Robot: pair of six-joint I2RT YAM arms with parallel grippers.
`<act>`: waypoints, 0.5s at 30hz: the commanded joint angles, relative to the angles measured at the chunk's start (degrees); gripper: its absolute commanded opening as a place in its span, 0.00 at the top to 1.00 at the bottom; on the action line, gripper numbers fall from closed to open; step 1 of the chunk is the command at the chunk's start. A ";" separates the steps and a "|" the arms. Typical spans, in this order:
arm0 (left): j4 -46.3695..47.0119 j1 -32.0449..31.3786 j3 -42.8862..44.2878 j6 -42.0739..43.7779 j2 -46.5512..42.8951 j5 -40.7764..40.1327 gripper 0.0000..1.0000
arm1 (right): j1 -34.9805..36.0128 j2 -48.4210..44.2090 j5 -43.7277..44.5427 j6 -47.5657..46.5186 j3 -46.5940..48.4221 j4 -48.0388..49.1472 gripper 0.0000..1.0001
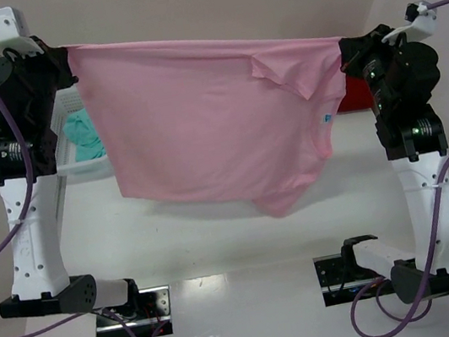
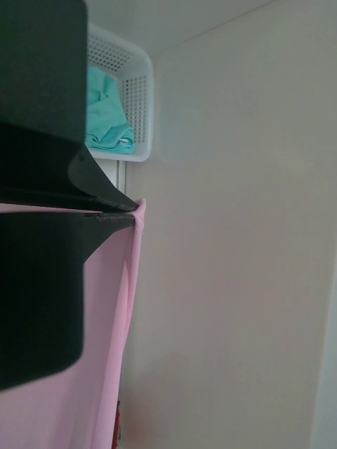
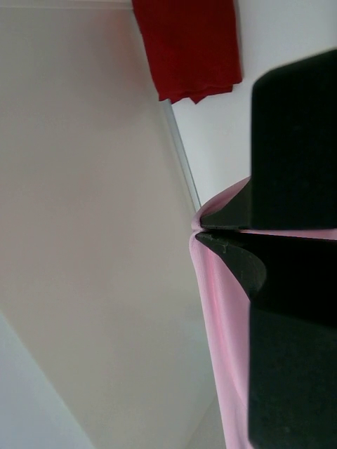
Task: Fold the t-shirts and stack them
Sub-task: Flatten out the tshirt
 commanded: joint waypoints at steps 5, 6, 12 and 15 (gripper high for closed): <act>3.33 -1.34 -0.46 3.89 -1.27 -6.87 1.00 | -0.49 -0.68 6.73 -2.15 -0.93 2.94 0.99; 1.59 -1.34 1.45 3.90 0.38 -7.67 1.00 | -0.49 -0.68 6.73 -2.16 -0.43 2.96 0.99; 5.22 -1.86 -2.02 4.08 -2.23 -8.20 1.00 | -0.49 -3.14 7.68 -1.10 0.54 1.64 0.99; 0.89 -2.57 1.27 4.17 -1.36 -10.58 1.00 | 0.12 -2.44 7.69 -1.72 1.14 0.61 0.99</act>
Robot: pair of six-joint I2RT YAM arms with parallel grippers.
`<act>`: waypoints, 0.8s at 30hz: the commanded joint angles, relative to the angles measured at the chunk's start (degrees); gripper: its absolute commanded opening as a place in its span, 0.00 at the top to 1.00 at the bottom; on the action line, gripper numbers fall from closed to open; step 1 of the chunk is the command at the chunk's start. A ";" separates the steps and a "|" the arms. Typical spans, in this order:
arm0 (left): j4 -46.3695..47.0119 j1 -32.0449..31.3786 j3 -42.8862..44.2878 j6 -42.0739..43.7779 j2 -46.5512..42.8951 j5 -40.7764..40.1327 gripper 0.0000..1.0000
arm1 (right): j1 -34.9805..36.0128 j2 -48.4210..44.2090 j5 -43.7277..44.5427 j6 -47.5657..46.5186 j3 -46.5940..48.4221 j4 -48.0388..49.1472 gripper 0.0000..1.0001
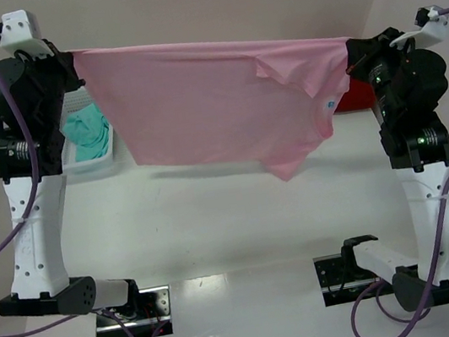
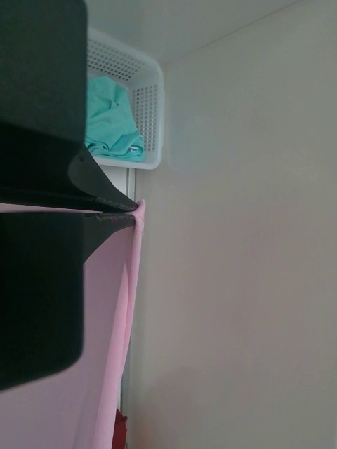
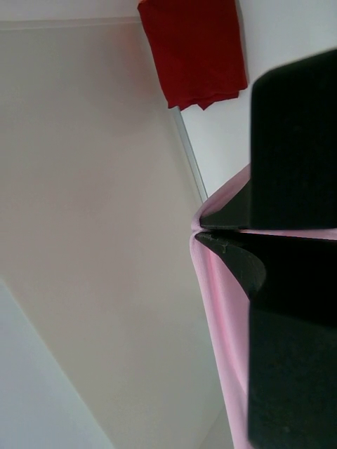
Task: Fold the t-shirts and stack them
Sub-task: Flatten out the tshirt
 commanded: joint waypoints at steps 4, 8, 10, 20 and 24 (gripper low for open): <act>5.61 0.25 -1.95 1.96 -4.87 -5.53 1.00 | 0.08 -4.99 3.16 -1.55 -1.61 6.33 0.99; 6.81 0.25 -1.15 1.43 -6.28 -3.61 1.00 | 0.08 -4.38 5.08 -3.12 0.23 7.74 0.99; 8.41 0.25 -2.39 2.12 -3.05 -6.14 1.00 | 0.08 -0.44 6.58 -4.87 1.01 8.28 0.99; 5.69 0.25 1.38 0.29 -5.83 -1.24 1.00 | 0.61 -0.77 5.79 -6.46 9.45 7.57 0.99; 7.33 0.25 1.14 0.90 -7.25 -1.24 1.00 | 0.61 -1.39 6.41 -8.40 11.74 7.57 0.99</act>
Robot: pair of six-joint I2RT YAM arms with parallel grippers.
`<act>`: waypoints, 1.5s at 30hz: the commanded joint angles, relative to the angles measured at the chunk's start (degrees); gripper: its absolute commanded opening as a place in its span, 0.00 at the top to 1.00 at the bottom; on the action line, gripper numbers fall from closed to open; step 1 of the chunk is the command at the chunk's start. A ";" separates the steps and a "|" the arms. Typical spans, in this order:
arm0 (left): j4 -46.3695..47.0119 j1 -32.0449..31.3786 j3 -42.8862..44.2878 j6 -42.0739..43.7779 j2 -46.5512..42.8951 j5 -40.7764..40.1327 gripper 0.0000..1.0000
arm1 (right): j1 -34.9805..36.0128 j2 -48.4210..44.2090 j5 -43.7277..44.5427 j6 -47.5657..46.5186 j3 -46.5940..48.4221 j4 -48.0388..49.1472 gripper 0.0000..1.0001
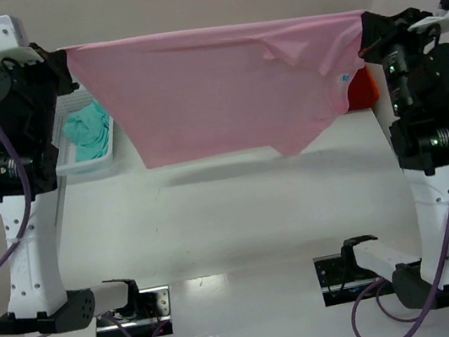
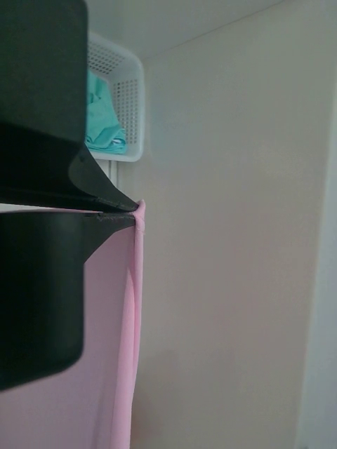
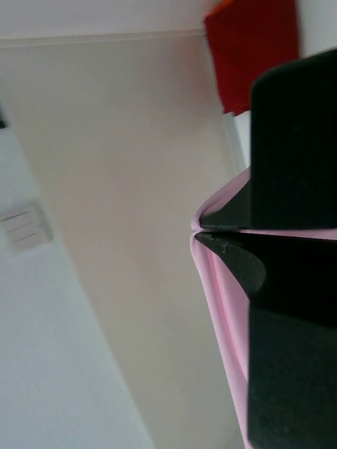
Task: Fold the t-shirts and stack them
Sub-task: Flatten out the tshirt
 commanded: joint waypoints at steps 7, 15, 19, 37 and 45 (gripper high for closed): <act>6.46 0.75 2.55 -0.06 3.41 -1.63 1.00 | 1.01 3.76 4.73 -2.74 -1.62 6.55 0.99; 5.93 0.75 -0.26 0.46 -0.71 -2.24 1.00 | 1.01 -1.60 5.52 -2.82 -3.82 3.65 0.99; 5.32 0.75 -3.06 0.46 -5.62 -2.24 1.00 | 1.01 -5.11 4.12 -2.21 -3.21 1.73 0.99; 0.40 0.75 -7.38 0.46 -20.41 -4.18 1.00 | 1.01 -15.23 1.74 0.87 -0.83 -7.60 0.99; 4.34 0.75 -17.11 -2.78 -11.62 -1.28 1.00 | 1.01 -7.24 4.72 2.10 -11.63 -1.89 0.99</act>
